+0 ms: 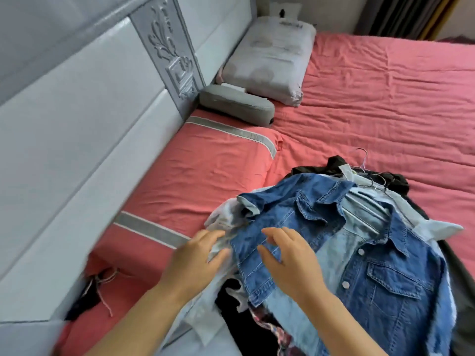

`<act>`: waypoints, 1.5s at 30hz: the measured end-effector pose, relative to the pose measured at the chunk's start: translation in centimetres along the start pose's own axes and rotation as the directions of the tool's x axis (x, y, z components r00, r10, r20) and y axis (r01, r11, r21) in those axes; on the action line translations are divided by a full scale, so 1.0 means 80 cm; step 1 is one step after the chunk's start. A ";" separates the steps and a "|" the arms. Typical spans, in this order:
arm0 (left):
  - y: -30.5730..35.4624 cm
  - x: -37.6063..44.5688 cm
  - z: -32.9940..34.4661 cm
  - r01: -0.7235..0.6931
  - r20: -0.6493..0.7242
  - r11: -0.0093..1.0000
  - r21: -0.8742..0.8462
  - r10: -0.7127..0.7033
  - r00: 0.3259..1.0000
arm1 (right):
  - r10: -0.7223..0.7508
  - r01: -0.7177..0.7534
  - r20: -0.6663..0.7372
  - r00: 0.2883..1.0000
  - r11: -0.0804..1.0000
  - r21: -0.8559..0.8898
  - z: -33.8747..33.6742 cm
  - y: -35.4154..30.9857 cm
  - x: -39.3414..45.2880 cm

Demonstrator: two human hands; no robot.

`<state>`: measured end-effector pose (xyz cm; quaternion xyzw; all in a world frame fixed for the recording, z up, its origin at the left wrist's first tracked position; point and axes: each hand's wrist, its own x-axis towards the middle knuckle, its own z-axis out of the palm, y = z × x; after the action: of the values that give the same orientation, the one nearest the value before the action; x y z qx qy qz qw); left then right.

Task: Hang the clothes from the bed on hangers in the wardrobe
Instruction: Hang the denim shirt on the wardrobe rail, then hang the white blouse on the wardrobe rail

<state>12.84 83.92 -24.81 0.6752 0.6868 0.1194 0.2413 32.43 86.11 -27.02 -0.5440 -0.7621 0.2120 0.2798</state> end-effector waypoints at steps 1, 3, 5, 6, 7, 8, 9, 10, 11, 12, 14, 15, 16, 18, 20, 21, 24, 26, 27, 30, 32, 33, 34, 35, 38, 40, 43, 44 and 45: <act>-0.016 -0.026 -0.014 0.023 -0.017 1.000 -0.003 -0.023 1.000 | -0.023 0.023 0.017 1.000 1.000 0.000 0.008 -0.028 -0.007; -0.057 -0.091 -0.050 0.080 -0.082 0.997 -0.002 -0.080 0.993 | -0.086 0.084 0.060 0.995 0.996 0.029 0.029 -0.094 -0.025; -0.098 -0.164 -0.083 0.150 -0.150 0.989 -0.020 -0.151 0.977 | -0.172 0.168 0.103 0.980 0.984 0.052 0.052 -0.164 -0.047; -0.114 -0.195 -0.094 0.180 -0.174 0.983 -0.024 -0.181 0.968 | -0.210 0.202 0.126 0.970 0.977 0.068 0.062 -0.192 -0.057; -0.134 -0.237 -0.111 0.218 -0.202 0.976 -0.019 -0.217 0.955 | -0.261 0.249 0.149 0.954 0.964 0.094 0.075 -0.230 -0.070; -0.151 -0.276 -0.127 0.253 -0.227 0.967 -0.016 -0.250 0.941 | -0.313 0.298 0.163 0.936 0.948 0.113 0.088 -0.266 -0.083; -0.170 -0.317 -0.142 0.284 -0.263 0.959 -0.012 -0.278 0.924 | -0.363 0.343 0.178 0.915 0.930 0.134 0.102 -0.306 -0.097; -0.187 -0.357 -0.157 0.317 -0.306 0.948 -0.014 -0.306 0.902 | -0.413 0.388 0.190 0.891 0.908 0.157 0.116 -0.343 -0.113; -0.200 -0.389 -0.169 0.356 -0.336 0.934 -0.021 -0.342 0.877 | -0.453 0.422 0.205 0.868 0.889 0.179 0.126 -0.375 -0.126; -0.216 -0.430 -0.182 0.409 -0.363 0.912 -0.028 -0.391 0.846 | -0.505 0.465 0.217 0.835 0.860 0.210 0.138 -0.414 -0.143; -0.242 -0.509 -0.204 0.505 -0.406 0.862 -0.043 -0.477 0.780 | -0.608 0.549 0.238 0.758 0.791 0.272 0.161 -0.486 -0.176; -0.253 -0.547 -0.212 0.541 -0.442 0.840 -0.047 -0.503 0.742 | -0.655 0.584 0.254 0.712 0.753 0.304 0.170 -0.517 -0.192; -0.262 -0.578 -0.217 0.573 -0.465 0.818 -0.057 -0.529 0.710 | -0.694 0.613 0.267 0.669 0.718 0.330 0.178 -0.543 -0.206; -0.278 -0.654 -0.222 0.657 -0.523 0.745 -0.114 -0.607 0.598 | -0.780 0.672 0.277 0.561 0.625 0.398 0.193 -0.601 -0.238; -0.289 -0.726 -0.220 0.738 -0.587 0.645 -0.197 -0.681 0.439 | -0.854 0.719 0.262 0.448 0.519 0.462 0.206 -0.652 -0.269; -0.292 -0.754 -0.219 0.755 -0.615 0.611 -0.239 -0.697 0.369 | -0.882 0.733 0.255 0.397 0.472 0.490 0.209 -0.673 -0.282; -0.287 -0.847 -0.211 0.794 -0.663 0.491 -0.359 -0.733 0.153 | -0.956 0.743 0.204 0.211 0.292 0.602 0.221 -0.740 -0.332; -0.273 -0.891 -0.207 0.827 -0.664 0.402 -0.392 -0.746 0.048 | -0.983 0.733 0.157 0.096 0.177 0.657 0.228 -0.775 -0.367; -0.264 -0.914 -0.205 0.841 -0.652 0.344 -0.418 -0.758 -0.014 | -0.991 0.719 0.133 0.033 0.116 0.686 0.231 -0.794 -0.387; -0.232 -0.968 -0.207 0.853 -0.583 0.175 -0.491 -0.794 -0.173 | -0.985 0.630 0.067 -0.162 -0.051 0.775 0.240 -0.840 -0.446; -0.214 -0.993 -0.208 0.861 -0.575 0.084 -0.501 -0.776 -0.259 | -0.964 0.561 0.020 -0.264 -0.137 0.816 0.245 -0.866 -0.477; -0.206 -1.006 -0.206 0.863 -0.601 0.057 -0.502 -0.741 -0.301 | -0.950 0.523 0.002 -0.313 -0.170 0.835 0.245 -0.880 -0.492; -0.198 -1.017 -0.204 0.861 -0.630 0.029 -0.508 -0.694 -0.348 | -0.934 0.485 -0.022 -0.356 -0.205 0.850 0.245 -0.894 -0.506; -0.190 -1.027 -0.202 0.860 -0.647 -0.007 -0.511 -0.655 -0.390 | -0.917 0.444 -0.047 -0.396 -0.236 0.864 0.245 -0.909 -0.520; -0.169 -1.049 -0.209 0.844 -0.686 -0.122 -0.522 -0.528 -0.501 | -0.872 0.314 -0.131 -0.473 -0.305 0.899 0.235 -0.950 -0.553; -0.145 -1.060 -0.232 0.840 -0.728 -0.200 -0.504 -0.425 -0.538 | -0.847 0.255 -0.194 -0.495 -0.355 0.899 0.223 -0.977 -0.575; -0.122 -1.079 -0.263 0.847 -0.803 -0.277 -0.453 -0.286 -0.523 | -0.842 0.171 -0.276 -0.464 -0.391 0.904 0.196 -1.014 -0.599; -0.115 -1.086 -0.273 0.847 -0.823 -0.308 -0.434 -0.247 -0.512 | -0.837 0.135 -0.313 -0.449 -0.410 0.902 0.187 -1.027 -0.607; -0.107 -1.094 -0.284 0.850 -0.841 -0.329 -0.412 -0.222 -0.494 | -0.827 0.098 -0.344 -0.443 -0.427 0.899 0.178 -1.040 -0.614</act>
<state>-8.28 0.85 5.32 -0.2308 0.8976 -0.0687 -0.3692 -23.67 12.80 4.85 0.5952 -0.6703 0.4192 0.1440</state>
